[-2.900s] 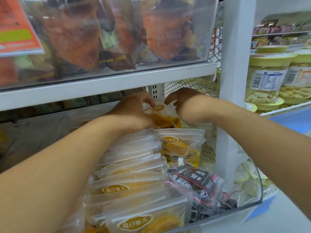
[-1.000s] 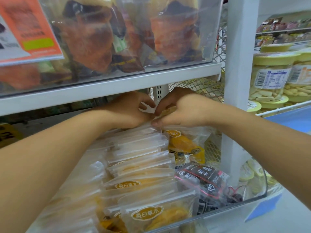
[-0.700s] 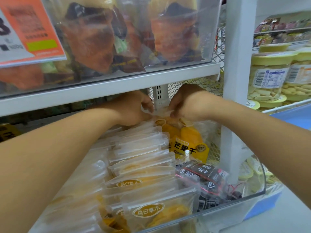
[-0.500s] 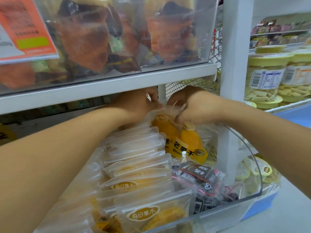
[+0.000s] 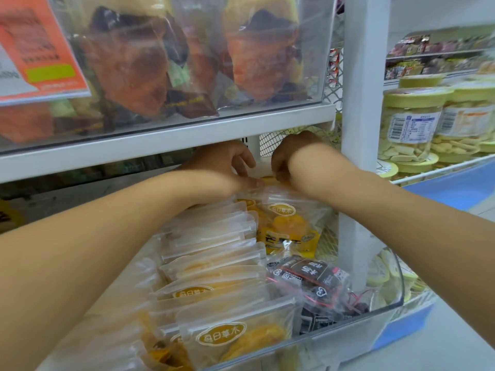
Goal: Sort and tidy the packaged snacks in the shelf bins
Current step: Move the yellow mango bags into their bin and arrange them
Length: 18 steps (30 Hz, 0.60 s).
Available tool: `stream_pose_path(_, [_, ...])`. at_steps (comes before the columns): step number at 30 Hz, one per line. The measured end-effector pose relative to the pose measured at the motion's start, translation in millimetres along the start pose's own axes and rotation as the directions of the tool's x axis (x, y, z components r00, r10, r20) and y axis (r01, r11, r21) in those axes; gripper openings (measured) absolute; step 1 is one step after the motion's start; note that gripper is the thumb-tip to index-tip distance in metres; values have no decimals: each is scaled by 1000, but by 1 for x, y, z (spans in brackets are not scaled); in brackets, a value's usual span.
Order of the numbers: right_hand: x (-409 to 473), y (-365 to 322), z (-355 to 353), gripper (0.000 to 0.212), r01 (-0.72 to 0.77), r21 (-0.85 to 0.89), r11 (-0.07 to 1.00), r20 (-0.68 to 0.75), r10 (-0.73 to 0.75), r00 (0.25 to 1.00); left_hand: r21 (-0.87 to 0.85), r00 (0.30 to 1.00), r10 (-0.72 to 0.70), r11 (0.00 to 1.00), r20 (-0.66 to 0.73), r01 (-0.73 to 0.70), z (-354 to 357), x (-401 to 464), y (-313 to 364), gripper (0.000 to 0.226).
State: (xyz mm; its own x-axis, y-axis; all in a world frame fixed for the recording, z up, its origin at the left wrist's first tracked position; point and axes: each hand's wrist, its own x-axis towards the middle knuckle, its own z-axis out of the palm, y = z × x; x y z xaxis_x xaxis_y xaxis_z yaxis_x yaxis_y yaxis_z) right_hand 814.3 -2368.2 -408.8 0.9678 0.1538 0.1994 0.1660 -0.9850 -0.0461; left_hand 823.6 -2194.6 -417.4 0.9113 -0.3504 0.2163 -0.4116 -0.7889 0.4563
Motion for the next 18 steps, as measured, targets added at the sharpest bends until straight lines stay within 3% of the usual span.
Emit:
stream_pose_path(3, [-2, -2, -3, 21, -14, 11, 1000, -77, 15, 997, 222, 997, -71, 973, 30, 63, -5, -5, 13, 43])
stream_pose_path(5, [-4, -2, -4, 23, -18, -7, 1000, -79, 18, 997, 212, 978, -81, 976, 190, 40, -11, -13, 15, 50])
stream_pose_path(7, [-6, -3, -4, 25, -32, -45, 998, -30, 31, 999, 226, 961, 0, 972, 277, -65, -16, -18, 13, 37])
stream_pose_path(11, [-7, -7, -6, 27, -51, -9, 999, -27, 51, 998, 256, 960, 95, 953, 262, -164, -12, -22, 19, 21])
stream_pose_path(14, [-2, -7, -10, 31, -65, 113, 991, -45, 70, 997, 263, 967, 64, 956, 247, -131, -4, -26, 25, 24])
stream_pose_path(18, [6, 1, 2, 41, -22, 129, 991, 19, 20, 1000, 98, 973, 25, 994, 230, -49, -6, -28, 20, 14])
